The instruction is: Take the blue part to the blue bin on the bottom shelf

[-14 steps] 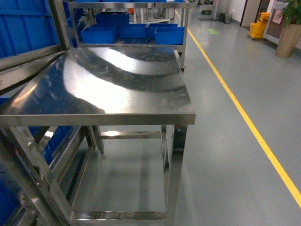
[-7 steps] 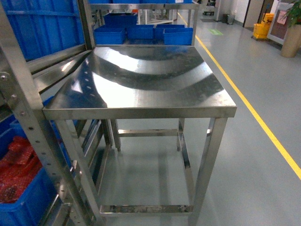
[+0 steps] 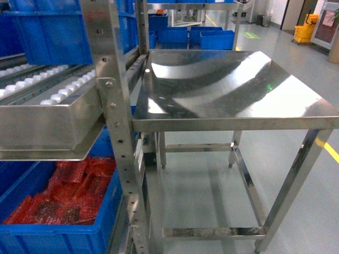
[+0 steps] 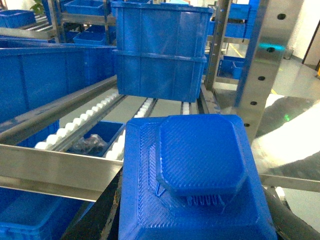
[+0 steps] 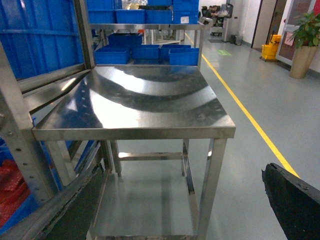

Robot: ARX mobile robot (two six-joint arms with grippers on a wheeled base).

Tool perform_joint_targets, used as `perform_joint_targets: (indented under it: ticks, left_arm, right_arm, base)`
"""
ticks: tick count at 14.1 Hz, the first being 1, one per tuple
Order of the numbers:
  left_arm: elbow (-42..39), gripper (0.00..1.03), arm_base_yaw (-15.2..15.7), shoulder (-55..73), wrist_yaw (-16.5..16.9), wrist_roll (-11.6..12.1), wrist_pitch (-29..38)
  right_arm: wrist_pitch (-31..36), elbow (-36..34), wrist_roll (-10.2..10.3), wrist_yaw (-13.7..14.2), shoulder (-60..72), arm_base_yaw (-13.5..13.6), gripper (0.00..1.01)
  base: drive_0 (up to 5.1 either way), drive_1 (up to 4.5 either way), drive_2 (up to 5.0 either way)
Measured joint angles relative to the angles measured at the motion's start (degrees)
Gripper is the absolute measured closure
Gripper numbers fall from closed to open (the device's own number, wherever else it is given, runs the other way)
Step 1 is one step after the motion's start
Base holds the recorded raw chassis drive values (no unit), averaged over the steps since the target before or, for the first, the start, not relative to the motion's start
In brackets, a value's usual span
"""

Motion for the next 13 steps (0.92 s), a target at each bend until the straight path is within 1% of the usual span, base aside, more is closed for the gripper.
perform_joint_targets:
  ticks: [3, 13]
  left_arm:
    - [0.0, 0.6, 0.0, 0.02, 0.02, 0.0, 0.0]
    - [0.0, 0.6, 0.0, -0.02, 0.0, 0.0, -0.04]
  right_arm:
    - [-0.15, 0.0, 0.0, 0.0, 0.0, 0.0, 0.03]
    - [-0.22, 0.0, 0.0, 0.0, 0.0, 0.0, 0.03]
  base:
    - [-5.0, 2.1, 2.7]
    - [-4.8, 1.24, 3.5]
